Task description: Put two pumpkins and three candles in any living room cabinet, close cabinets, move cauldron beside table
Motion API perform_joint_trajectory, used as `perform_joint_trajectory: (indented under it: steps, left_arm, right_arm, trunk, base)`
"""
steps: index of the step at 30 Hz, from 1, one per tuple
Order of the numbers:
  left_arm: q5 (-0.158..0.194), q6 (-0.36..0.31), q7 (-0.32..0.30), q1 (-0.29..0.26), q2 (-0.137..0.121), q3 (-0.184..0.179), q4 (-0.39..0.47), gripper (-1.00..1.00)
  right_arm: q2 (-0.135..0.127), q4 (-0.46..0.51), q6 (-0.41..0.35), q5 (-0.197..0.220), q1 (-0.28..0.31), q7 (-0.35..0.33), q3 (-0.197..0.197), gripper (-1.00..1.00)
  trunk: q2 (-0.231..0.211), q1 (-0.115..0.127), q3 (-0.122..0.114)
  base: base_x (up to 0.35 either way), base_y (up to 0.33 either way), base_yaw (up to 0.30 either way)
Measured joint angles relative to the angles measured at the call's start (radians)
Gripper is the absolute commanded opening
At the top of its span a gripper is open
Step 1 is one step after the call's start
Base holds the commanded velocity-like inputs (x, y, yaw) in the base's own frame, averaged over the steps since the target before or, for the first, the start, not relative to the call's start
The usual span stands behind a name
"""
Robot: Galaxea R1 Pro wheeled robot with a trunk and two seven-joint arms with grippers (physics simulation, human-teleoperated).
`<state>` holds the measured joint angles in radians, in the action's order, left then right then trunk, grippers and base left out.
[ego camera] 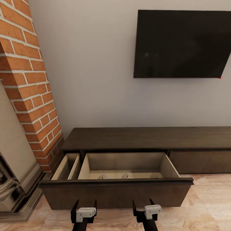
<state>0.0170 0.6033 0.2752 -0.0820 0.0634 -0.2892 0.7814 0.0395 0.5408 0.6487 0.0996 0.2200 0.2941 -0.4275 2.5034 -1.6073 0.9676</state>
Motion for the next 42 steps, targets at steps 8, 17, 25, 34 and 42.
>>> perform_joint_trajectory:
  steps: [8, 17, 25, 34, 42]
  left_arm:
    - [0.000, -0.001, -0.001, 0.000, 0.000, 0.000, 0.000, 1.00]
    - [0.000, -0.002, 0.007, 0.000, 0.000, 0.001, -0.004, 1.00]
    - [0.003, 0.000, 0.008, 0.000, 0.000, 0.000, -0.007, 1.00]
    - [0.003, 0.000, 0.007, 0.000, 0.000, 0.000, -0.009, 1.00]
    - [0.003, 0.000, 0.007, 0.000, 0.000, 0.000, -0.009, 1.00]
  right_arm:
    - [-0.001, -0.001, -0.001, -0.002, 0.000, 0.001, 0.003, 1.00]
    - [-0.002, -0.023, -0.002, -0.001, 0.000, 0.001, 0.008, 1.00]
    - [-0.002, -0.027, -0.003, -0.001, 0.000, 0.001, 0.009, 1.00]
    - [-0.002, -0.028, -0.003, -0.001, 0.000, 0.001, 0.009, 1.00]
    - [-0.002, -0.028, -0.003, 0.000, 0.000, 0.001, 0.009, 1.00]
  trunk:
    - [0.000, 0.000, 0.000]
    - [0.000, 0.000, 0.000]
    - [0.000, -0.001, 0.004]
    - [0.002, -0.004, 0.031]
    - [0.003, -0.006, 0.046]
  base:
    - [0.237, 0.000, 0.000]
    - [0.050, 0.000, 0.000]
    - [0.003, 0.000, 0.000]
    - [0.000, 0.000, 0.000]
    - [0.000, 0.000, 0.000]
